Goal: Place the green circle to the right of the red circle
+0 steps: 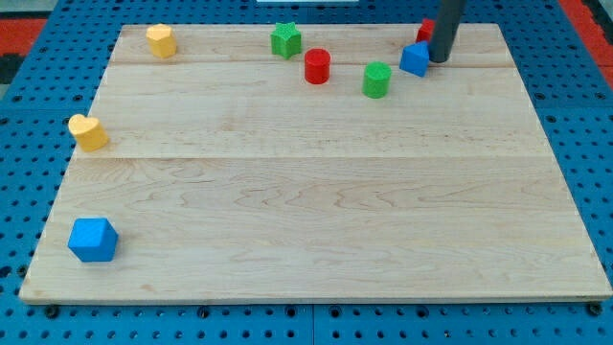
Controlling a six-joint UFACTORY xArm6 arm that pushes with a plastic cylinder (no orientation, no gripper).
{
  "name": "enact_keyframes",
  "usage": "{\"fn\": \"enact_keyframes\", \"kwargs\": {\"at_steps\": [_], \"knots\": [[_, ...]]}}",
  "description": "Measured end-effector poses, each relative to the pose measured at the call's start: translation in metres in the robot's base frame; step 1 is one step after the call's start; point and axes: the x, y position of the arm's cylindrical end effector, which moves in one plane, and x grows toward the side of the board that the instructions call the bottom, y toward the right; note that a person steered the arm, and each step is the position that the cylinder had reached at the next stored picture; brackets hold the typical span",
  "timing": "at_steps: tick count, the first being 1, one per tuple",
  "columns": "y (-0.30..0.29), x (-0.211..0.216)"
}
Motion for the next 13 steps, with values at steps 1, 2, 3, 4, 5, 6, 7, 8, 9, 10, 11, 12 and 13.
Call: {"fn": "enact_keyframes", "kwargs": {"at_steps": [1,2,3,4,5,6,7,8,9,10,11,12,13], "knots": [[-0.021,0.000],[-0.012,0.011],[0.016,0.026],[0.022,0.029],[0.022,0.029],[0.022,0.029],[0.018,0.029],[-0.009,0.029],[-0.010,0.029],[-0.018,0.037],[-0.020,0.057],[-0.054,0.064],[-0.094,0.047]]}}
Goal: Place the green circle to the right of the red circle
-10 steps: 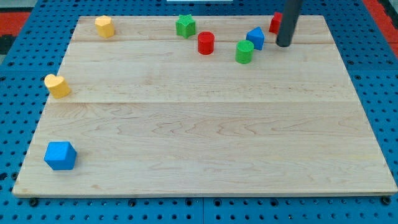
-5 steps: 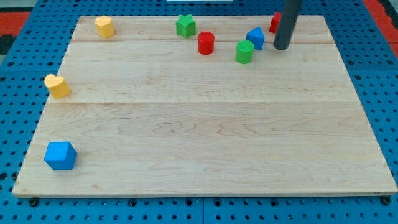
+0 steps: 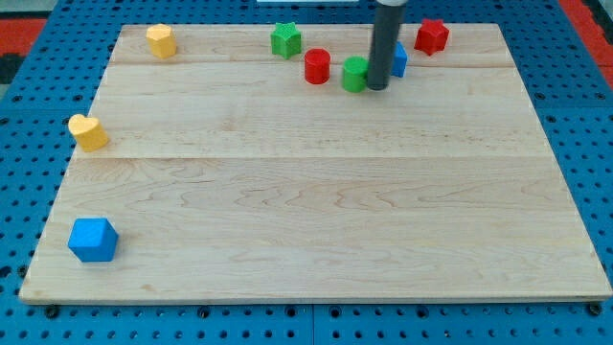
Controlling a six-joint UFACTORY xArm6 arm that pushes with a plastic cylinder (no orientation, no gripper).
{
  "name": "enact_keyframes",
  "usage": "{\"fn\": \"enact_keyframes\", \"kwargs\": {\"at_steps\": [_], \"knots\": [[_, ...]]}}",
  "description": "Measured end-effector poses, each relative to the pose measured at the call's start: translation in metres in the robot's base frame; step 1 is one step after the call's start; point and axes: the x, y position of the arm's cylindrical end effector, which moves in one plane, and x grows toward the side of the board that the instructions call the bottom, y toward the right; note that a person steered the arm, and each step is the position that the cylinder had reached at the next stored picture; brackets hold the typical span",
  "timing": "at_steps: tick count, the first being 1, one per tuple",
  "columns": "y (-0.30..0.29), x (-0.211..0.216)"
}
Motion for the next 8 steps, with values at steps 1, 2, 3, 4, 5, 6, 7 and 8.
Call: {"fn": "enact_keyframes", "kwargs": {"at_steps": [1,2,3,4,5,6,7,8], "knots": [[-0.008,0.005],[-0.004,0.039],[-0.065,0.044],[-0.102,0.020],[-0.101,0.005],[-0.080,0.005],[-0.034,0.005],[-0.005,0.009]]}}
